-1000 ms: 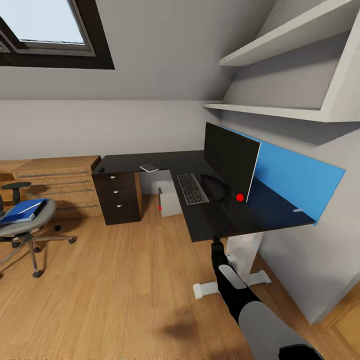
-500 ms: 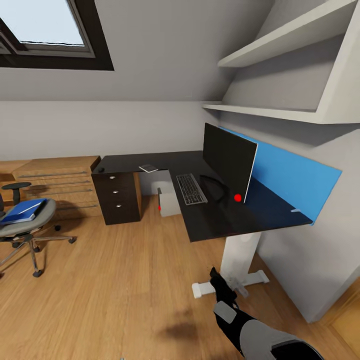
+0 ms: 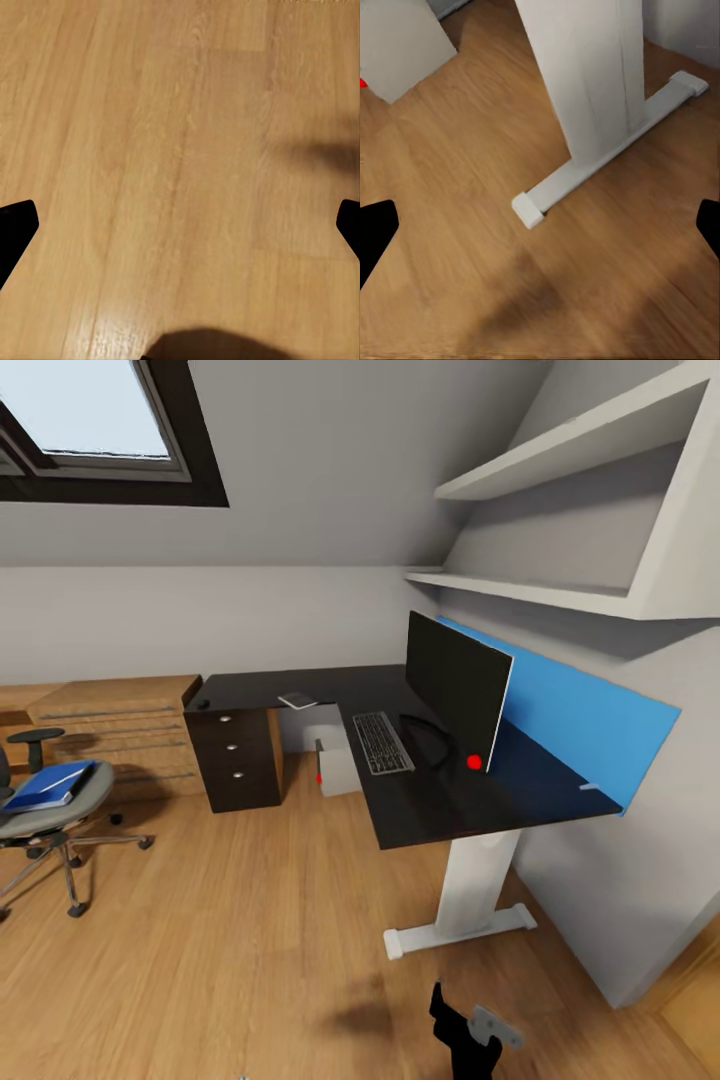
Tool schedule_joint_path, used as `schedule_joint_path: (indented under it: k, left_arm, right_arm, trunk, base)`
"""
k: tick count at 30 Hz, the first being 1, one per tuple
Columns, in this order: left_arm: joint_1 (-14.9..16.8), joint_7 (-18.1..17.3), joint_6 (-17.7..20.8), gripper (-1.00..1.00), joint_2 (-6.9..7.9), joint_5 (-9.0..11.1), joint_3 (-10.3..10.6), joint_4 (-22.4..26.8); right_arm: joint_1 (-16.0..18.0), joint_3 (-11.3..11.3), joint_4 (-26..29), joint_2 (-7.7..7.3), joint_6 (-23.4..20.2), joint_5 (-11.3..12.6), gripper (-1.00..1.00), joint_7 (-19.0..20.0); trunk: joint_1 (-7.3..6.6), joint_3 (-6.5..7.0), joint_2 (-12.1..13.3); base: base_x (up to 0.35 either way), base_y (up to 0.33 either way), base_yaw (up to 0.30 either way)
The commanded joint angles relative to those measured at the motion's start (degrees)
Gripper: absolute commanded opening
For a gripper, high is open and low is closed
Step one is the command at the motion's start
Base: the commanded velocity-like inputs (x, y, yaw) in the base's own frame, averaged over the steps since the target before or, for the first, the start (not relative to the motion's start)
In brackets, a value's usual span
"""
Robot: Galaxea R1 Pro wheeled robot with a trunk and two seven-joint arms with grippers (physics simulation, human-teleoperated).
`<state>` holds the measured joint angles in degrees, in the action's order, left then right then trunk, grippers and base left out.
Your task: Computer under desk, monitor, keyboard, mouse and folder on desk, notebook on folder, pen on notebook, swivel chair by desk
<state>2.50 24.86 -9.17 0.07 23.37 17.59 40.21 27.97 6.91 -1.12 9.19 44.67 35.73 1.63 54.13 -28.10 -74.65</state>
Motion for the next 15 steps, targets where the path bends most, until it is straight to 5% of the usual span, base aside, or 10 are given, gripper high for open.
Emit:
schedule_joint_path:
  k: [1,4,15]
  left_arm:
    - [0.05,0.32,-0.36,1.0,0.07,0.64,0.35,-0.03]
    - [0.05,0.21,-0.15,1.0,0.04,0.75,0.45,-0.16]
    - [0.05,0.07,-0.31,1.0,-0.03,0.56,0.77,-0.28]
  right_arm:
    - [-0.29,0.49,-0.15,0.03,0.23,-0.7,1.0,0.12]
    - [-0.77,0.53,-0.19,-0.07,0.05,-2.76,1.0,0.01]
    - [-0.9,0.55,-0.2,-0.06,-0.23,-3.26,1.0,-0.05]
  trunk:
    - [-0.23,0.13,0.38]
    - [-0.23,0.12,0.38]
    - [-0.23,-0.25,0.38]
  base:
    - [0.0,0.0,0.043]
    - [0.0,0.0,0.168]
    - [0.0,0.0,0.238]
